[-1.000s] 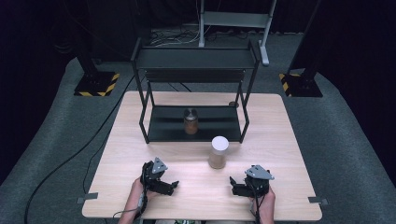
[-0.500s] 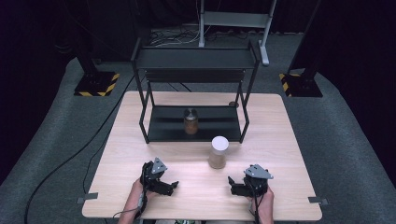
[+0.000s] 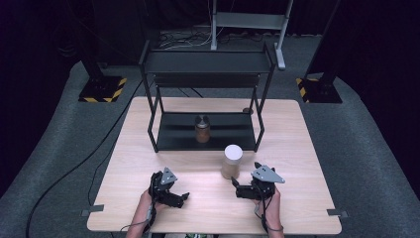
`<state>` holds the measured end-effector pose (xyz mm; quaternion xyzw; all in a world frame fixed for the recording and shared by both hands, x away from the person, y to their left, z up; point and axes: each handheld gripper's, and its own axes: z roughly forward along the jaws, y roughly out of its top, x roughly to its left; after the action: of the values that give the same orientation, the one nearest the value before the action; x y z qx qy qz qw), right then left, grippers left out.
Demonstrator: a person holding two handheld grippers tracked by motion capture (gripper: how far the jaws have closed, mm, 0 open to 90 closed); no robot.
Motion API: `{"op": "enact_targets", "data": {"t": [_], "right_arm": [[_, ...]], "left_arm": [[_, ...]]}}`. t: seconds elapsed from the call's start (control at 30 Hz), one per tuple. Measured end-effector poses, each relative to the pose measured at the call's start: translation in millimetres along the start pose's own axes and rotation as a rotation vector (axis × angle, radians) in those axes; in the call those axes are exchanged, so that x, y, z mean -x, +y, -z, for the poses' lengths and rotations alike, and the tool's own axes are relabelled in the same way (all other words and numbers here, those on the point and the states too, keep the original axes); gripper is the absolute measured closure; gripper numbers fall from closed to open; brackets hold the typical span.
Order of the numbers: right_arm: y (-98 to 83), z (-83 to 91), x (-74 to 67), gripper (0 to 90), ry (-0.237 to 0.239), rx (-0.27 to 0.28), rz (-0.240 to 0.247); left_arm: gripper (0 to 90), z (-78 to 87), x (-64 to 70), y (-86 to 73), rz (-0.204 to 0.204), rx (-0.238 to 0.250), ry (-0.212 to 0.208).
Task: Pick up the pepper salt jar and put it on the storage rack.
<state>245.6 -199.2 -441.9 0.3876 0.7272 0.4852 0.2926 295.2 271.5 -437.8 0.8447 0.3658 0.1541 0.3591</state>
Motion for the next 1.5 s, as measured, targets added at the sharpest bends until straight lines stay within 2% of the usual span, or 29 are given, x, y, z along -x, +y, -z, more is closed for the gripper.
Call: {"op": "enact_targets", "data": {"t": [0.33,0.63,0.7,0.73,0.83,0.9,0.93,1.07,1.5], "right_arm": [[7.7,-23.5,-6.0,0.0,-0.004,0.083,0.029],[12.9,-36.4,-0.1,0.0,0.01,0.112,0.034],[11.3,-38.2,-3.1,0.0,-0.007,0.123,0.035],[11.5,-39.0,-1.7,1.0,-0.001,0.122,0.033],[8.5,-40.1,3.4,10.6,0.023,0.132,0.018],[5.9,-39.5,2.6,18.4,0.021,0.145,0.02],[5.1,-39.2,4.3,19.5,0.033,0.15,0.018],[2.5,-36.4,2.1,30.1,0.031,0.166,0.019],[2.0,-35.8,6.0,32.5,0.049,0.17,0.004]], "left_arm": [[0.1,-0.1,-0.5,0.1,0.0,0.0,-0.002],[0.0,-0.1,-0.6,0.1,0.0,0.0,-0.002],[0.0,-0.1,-0.5,0.1,0.0,0.0,-0.002],[0.0,-0.2,-0.5,0.1,0.0,0.0,-0.002],[0.0,-0.1,-0.6,0.2,-0.001,-0.001,-0.002],[0.0,-0.1,-0.5,0.1,0.0,0.0,-0.002],[0.0,-0.2,-0.5,0.1,0.0,0.0,-0.002],[0.0,-0.1,-0.5,0.1,0.0,0.0,-0.002],[0.0,-0.1,-0.5,0.1,0.0,0.0,-0.002]]}}
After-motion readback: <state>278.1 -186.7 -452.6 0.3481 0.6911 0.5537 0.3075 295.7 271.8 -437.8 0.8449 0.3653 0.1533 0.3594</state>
